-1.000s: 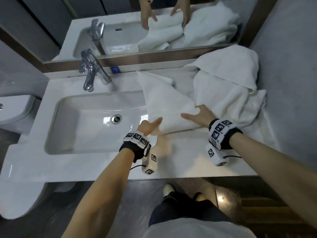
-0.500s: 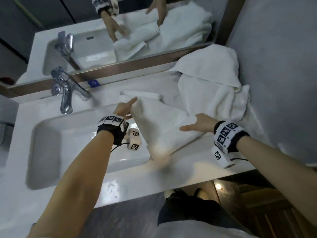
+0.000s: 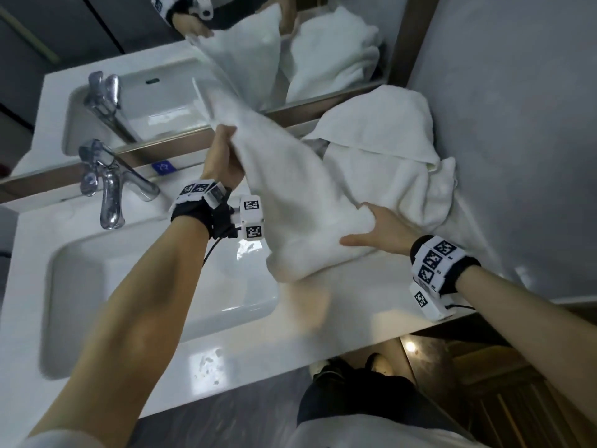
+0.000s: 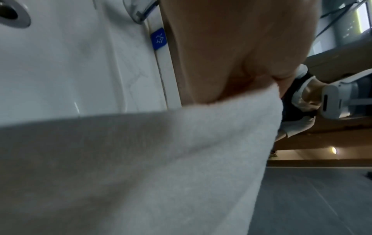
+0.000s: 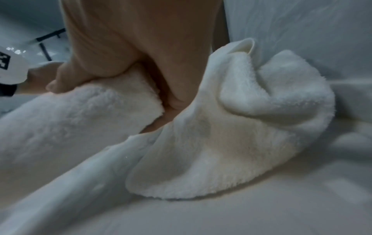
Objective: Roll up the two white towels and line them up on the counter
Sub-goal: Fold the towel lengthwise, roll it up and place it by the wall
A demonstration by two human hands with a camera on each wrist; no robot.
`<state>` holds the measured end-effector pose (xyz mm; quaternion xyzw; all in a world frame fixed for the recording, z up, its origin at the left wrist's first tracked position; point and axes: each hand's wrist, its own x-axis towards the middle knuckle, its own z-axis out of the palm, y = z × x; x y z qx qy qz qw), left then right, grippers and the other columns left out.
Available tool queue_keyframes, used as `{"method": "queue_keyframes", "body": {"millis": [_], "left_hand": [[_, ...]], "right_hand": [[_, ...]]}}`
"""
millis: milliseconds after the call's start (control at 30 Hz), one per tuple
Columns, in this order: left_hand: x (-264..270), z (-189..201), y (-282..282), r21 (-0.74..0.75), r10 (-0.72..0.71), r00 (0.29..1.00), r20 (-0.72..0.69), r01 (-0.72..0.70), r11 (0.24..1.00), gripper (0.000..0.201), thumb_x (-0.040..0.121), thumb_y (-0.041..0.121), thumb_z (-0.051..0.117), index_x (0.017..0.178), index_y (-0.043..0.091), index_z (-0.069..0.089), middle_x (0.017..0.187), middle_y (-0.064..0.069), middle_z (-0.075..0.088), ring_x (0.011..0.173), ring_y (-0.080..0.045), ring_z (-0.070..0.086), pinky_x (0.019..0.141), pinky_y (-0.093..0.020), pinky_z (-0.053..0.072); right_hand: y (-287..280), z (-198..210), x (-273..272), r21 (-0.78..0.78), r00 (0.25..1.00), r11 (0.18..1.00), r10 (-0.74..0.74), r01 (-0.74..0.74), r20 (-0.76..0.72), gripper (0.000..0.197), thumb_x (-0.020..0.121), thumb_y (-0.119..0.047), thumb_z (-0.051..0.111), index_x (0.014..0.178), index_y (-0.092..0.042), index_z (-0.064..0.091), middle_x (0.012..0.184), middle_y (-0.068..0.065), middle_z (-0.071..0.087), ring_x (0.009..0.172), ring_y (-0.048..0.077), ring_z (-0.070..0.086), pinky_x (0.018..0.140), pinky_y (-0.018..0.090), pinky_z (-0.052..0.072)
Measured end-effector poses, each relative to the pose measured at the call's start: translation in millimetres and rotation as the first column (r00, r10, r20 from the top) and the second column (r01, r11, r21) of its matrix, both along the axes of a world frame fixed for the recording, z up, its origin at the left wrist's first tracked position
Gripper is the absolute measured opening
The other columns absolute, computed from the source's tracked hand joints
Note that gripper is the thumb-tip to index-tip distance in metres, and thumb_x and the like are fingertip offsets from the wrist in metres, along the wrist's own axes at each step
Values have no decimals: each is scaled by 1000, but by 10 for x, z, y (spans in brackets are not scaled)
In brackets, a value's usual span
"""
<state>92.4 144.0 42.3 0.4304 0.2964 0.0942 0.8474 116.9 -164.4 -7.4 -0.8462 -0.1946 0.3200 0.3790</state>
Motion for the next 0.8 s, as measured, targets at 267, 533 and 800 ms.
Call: {"method": "queue_keyframes", "body": {"millis": [267,533,800], "left_hand": [[-255,-606,-16,307,-25,754,-656,297,904,42,88,40,62,110,5,56,100,-9,58,91,-28,60,90,-40,51],[-738,-927,-382,278,-107,631,-768,479,833,15,82,17,65,77,4,60,82,-13,62,77,-25,59,77,-32,47],[-928,-800,-723,546,104,640,-761,547,635,25,84,25,68,79,6,52,77,-5,53,77,-24,52,58,-26,41]], "right_hand": [[-106,-251,-125,-245,987,966,40,-77,-152,75,64,-59,75,122,-14,57,121,0,63,112,20,57,96,30,45],[-161,-274,-239,-327,993,944,1,-40,-120,99,67,-64,69,137,-2,37,141,12,47,126,27,46,94,30,37],[-401,-312,-487,-291,969,956,-43,-30,-243,91,60,-71,69,119,-7,43,114,12,59,87,27,66,70,38,56]]}}
